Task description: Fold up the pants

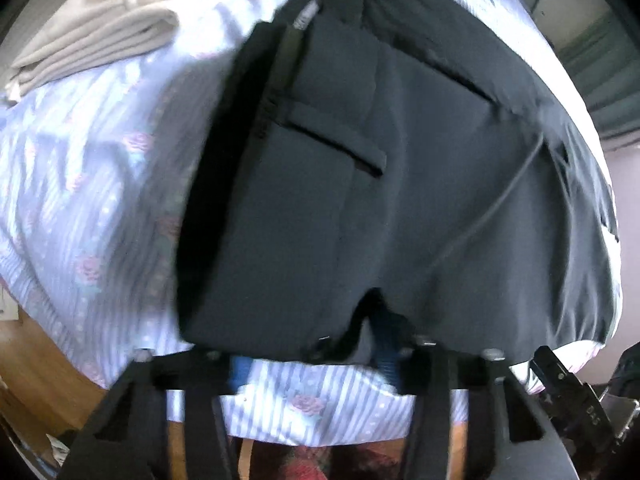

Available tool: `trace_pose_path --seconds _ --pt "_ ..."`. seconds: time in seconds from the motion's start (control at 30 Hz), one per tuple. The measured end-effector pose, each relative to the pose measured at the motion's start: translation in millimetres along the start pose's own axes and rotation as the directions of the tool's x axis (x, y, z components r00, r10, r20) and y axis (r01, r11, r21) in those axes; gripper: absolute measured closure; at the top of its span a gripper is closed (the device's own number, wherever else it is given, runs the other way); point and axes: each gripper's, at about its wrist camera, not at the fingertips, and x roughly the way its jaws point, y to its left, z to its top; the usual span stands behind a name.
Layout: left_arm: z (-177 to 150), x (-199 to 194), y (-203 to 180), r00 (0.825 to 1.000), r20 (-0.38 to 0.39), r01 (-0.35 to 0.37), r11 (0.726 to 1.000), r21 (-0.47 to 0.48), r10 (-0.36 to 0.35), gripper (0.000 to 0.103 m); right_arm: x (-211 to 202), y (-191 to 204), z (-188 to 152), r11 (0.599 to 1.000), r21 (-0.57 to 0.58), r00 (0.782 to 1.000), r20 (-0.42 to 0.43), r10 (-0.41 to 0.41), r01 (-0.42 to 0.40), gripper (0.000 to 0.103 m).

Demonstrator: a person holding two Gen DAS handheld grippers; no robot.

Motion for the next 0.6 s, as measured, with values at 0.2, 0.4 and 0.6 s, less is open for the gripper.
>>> trace_pose_path --seconds 0.2,0.4,0.6 --pt "0 -25 -2 0.999 0.030 0.014 1.000 0.020 -0.014 0.076 7 -1 14 1.000 0.022 0.999 0.039 -0.011 0.010 0.042" --pt "4 -54 -24 0.997 0.079 -0.007 0.993 0.120 -0.002 0.080 0 -10 28 0.994 0.100 0.999 0.036 -0.035 0.031 0.093" --pt "23 -95 -39 0.989 0.142 0.022 0.984 0.176 -0.047 0.084 -66 28 53 0.999 -0.010 0.987 0.156 -0.041 0.043 0.095"
